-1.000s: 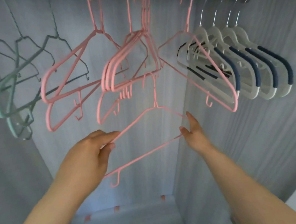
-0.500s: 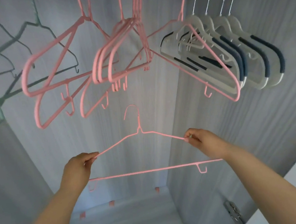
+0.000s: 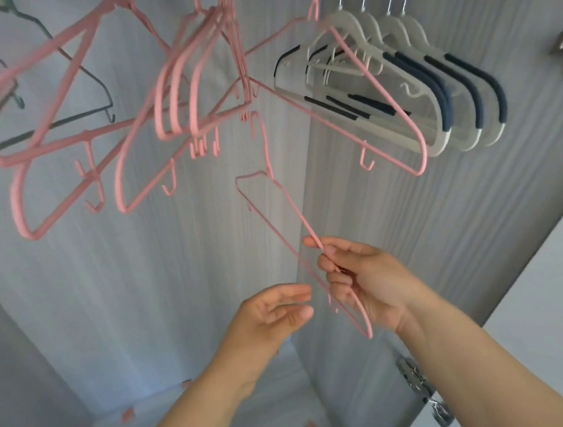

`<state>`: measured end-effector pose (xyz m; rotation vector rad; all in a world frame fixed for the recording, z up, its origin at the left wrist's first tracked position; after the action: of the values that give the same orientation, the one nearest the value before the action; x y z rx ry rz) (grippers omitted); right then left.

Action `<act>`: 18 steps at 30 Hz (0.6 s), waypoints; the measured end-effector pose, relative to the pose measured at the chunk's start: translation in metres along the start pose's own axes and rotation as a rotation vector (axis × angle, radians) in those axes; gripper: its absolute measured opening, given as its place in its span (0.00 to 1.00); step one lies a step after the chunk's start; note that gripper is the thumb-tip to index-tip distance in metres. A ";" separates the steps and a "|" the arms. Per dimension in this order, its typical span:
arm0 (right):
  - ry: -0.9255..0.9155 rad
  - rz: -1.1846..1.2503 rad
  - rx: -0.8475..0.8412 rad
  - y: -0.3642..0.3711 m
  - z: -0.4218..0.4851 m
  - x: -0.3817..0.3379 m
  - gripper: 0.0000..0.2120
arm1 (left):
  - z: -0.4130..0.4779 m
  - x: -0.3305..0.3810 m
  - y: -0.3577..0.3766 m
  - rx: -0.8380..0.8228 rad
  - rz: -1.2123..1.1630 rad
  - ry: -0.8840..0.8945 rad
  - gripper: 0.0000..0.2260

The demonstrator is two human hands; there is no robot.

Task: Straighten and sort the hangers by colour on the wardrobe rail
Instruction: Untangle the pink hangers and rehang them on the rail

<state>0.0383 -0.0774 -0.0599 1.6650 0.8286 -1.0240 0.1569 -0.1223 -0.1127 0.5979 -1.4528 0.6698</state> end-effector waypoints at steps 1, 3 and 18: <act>-0.034 0.013 -0.005 0.007 -0.006 -0.004 0.12 | -0.006 0.005 0.003 -0.007 -0.069 -0.002 0.15; -0.105 0.015 -0.021 0.021 -0.018 -0.014 0.12 | -0.016 0.018 0.005 -0.023 -0.154 0.015 0.16; -0.502 -0.020 0.064 0.075 -0.032 -0.098 0.10 | -0.037 0.101 0.019 0.092 -0.143 0.404 0.26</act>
<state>0.0712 -0.0747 0.0632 1.3607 0.4829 -1.4165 0.1690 -0.0775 -0.0134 0.5923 -0.9993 0.7010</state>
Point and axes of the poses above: each hand's wrist, its own z-axis towards the middle knuckle, its own y-axis out of the palm, x = y × z, the point moved 6 cm from there along z, towards the middle knuckle, and after that the axes turned 2 degrees about z, right-handed, at the moved point
